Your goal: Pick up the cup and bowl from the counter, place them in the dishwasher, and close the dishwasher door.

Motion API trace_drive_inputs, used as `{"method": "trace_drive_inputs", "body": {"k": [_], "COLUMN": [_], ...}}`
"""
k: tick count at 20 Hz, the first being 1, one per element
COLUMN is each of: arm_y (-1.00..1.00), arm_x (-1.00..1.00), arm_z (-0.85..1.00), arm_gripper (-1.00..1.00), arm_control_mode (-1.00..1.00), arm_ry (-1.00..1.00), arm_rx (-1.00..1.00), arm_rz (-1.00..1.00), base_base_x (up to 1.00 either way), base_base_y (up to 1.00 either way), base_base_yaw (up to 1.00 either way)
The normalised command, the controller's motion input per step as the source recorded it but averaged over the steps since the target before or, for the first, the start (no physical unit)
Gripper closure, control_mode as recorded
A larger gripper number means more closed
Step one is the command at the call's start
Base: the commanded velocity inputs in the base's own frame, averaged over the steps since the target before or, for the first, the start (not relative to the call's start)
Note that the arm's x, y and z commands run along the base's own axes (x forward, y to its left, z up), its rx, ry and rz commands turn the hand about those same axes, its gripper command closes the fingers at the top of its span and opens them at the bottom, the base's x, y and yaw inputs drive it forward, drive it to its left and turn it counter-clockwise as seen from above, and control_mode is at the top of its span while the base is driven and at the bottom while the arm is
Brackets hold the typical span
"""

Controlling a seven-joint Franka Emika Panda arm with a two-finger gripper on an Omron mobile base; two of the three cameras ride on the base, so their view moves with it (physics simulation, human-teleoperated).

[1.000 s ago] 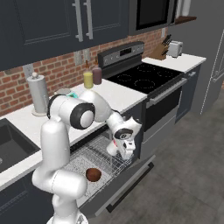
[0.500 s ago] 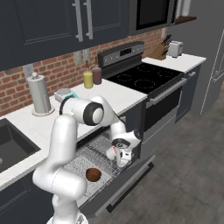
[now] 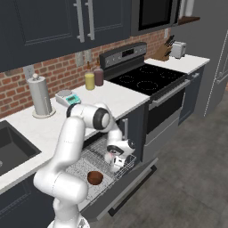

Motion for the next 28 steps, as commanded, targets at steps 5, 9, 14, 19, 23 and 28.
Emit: {"method": "trace_drive_inputs", "body": {"k": [5, 9, 14, 19, 23, 28], "arm_y": [0.26, 0.26, 0.19, 0.06, 0.0, 0.0], "arm_x": [0.1, 0.27, 0.62, 0.49, 0.28, 0.03], "arm_z": [-0.5, -0.45, -0.42, -0.29, -0.31, -0.22], "arm_gripper": [1.0, 1.0, 1.0, 1.0, 1.0, -1.0], "arm_control_mode": [-1.0, -1.0, -1.0, -1.0, -1.0, -1.0], "arm_ry": [0.06, 0.1, 0.18, 0.13, 0.12, 0.12], "arm_rx": [0.0, 0.01, 0.04, 0.06, 0.05, 0.04], "arm_rz": [-0.12, -0.1, -0.08, -0.07, -0.07, -0.07], "base_base_x": [0.0, 0.0, 0.0, 0.0, 0.0, 0.0], "base_base_y": [0.0, 0.0, 0.0, 0.0, 0.0, 0.0], "base_base_yaw": [0.0, 0.0, 0.0, 0.0, 0.0, 0.0]}}
